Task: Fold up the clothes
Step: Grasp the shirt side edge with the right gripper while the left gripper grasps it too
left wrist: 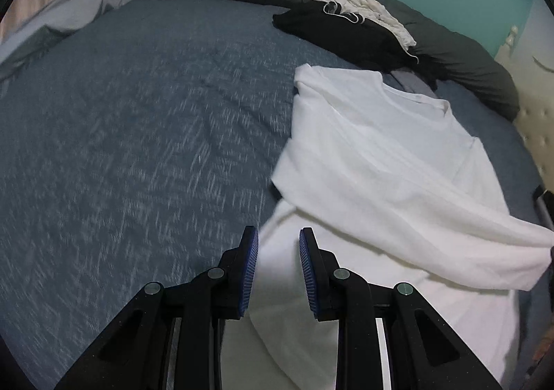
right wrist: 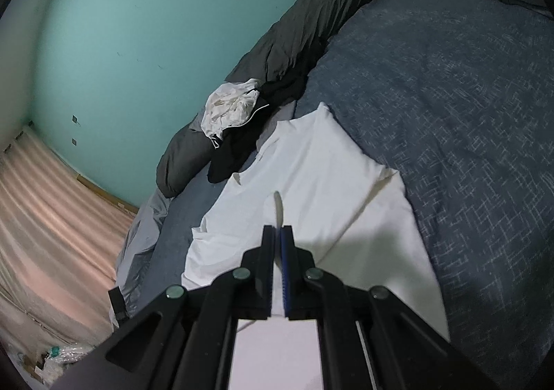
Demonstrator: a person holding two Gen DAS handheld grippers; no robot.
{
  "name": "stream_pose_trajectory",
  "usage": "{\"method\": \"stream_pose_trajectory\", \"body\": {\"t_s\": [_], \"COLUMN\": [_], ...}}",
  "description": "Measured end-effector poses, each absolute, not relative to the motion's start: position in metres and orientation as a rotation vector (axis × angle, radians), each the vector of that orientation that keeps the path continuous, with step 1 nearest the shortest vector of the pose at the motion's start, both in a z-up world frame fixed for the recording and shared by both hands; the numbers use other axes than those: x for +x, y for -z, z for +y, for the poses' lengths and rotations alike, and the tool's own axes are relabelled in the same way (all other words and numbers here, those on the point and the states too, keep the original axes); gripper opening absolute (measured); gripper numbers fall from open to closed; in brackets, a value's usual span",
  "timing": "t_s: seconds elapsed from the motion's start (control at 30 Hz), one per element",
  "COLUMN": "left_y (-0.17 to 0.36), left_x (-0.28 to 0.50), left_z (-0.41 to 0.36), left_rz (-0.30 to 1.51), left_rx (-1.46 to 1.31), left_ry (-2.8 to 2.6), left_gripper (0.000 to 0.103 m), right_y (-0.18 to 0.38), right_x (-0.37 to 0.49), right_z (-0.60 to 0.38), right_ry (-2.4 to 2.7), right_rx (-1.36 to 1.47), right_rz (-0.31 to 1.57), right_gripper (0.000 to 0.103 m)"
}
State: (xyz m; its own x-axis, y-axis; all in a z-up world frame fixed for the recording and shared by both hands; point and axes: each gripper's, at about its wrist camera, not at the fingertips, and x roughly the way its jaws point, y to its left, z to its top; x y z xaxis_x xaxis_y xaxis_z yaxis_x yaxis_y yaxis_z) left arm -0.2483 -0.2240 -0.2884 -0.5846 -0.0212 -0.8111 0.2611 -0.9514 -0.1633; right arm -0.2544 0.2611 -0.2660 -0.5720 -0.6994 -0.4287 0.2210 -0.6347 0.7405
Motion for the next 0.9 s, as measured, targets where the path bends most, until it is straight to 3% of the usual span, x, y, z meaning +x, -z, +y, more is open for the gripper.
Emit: {"method": "stream_pose_trajectory", "body": {"t_s": [0.47,0.9], "left_y": [0.305,0.301], "left_x": [-0.286,-0.296], "left_z": [-0.221,-0.21], "left_rz": [0.25,0.234], "left_rx": [1.414,1.387], "left_ry": [2.617,2.642], "left_gripper": [0.027,0.027], "right_y": [0.288,0.3], "right_x": [-0.267,-0.27], "right_z": [0.297,0.326], "right_ry": [2.268,2.33], "right_rx": [1.013,1.028], "right_rz": [-0.964,-1.06], "right_gripper": [0.003,0.003]}}
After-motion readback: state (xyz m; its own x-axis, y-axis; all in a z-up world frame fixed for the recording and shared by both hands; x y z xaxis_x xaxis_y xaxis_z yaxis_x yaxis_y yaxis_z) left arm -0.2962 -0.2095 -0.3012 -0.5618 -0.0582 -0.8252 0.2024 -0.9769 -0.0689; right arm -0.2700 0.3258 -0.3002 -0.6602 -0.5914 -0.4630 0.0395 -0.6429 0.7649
